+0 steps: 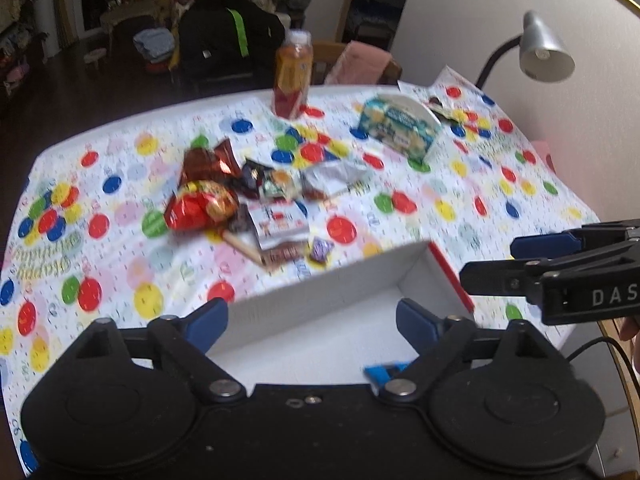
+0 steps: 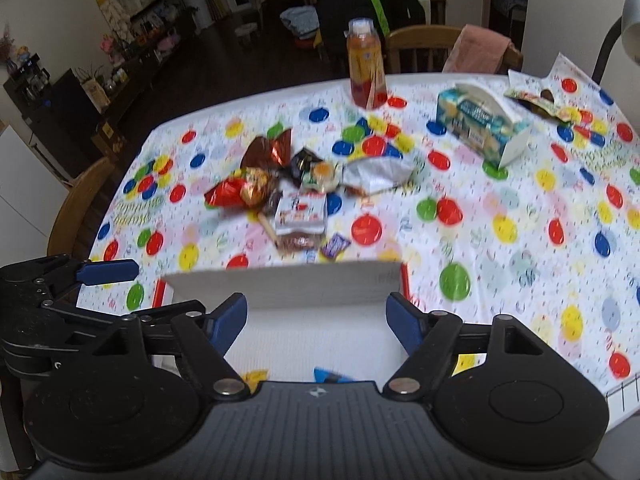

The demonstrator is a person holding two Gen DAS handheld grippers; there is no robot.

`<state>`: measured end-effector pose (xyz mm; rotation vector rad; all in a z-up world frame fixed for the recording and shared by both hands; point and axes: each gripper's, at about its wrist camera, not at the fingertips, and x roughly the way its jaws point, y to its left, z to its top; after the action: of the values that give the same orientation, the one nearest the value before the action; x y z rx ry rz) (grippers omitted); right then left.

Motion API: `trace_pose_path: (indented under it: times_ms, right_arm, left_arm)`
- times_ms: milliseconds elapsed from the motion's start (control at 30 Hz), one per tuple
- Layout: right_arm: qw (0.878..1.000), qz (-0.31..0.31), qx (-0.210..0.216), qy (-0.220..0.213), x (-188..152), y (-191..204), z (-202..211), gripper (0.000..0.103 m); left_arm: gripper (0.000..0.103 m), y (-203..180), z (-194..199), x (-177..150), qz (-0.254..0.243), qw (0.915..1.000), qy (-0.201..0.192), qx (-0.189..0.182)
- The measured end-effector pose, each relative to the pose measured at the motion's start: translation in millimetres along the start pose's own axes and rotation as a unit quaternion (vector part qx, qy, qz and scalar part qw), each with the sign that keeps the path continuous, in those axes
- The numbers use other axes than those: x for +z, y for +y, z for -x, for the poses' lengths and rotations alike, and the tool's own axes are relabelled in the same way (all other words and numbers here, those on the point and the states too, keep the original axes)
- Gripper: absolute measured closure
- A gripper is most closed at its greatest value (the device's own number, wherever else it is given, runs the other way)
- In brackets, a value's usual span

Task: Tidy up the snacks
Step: 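Grasp the white jelly pouch with the left gripper while the right grasps the silver chip bag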

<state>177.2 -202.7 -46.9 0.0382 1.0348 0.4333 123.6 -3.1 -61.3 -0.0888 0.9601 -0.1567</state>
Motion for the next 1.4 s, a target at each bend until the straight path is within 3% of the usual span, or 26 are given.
trace_pose_path:
  times_ms: [200,333,533,1033,1400]
  right_arm:
    - [1.0,0.001,0.003,-0.005,25,-12,-7,0.02]
    - [1.0,0.012,-0.001,0.002,44,-18,-18,0.014]
    - [1.0,0.009,-0.008,0.01,75,-37,-41,0.014]
    - [0.999,-0.008,-0.028,0.041,154,-79,-130,0.014]
    - [0.995,-0.024,-0.053,0.087,171,-104,-217,0.014]
  left_arm:
    - [0.001,10,-6,23,0.026,0.9993,-0.022,0.015]
    - [0.0,17,-17,44,0.043,0.9978,-0.031,0.04]
    - [0.001,27,-45,71,0.072,0.9958,-0.025,0.05]
    - [0.001,30,-142,108,0.094,0.9924,0.047,0.063]
    - [0.003,39,-202,110,0.117,0.9848,0.112,0.062]
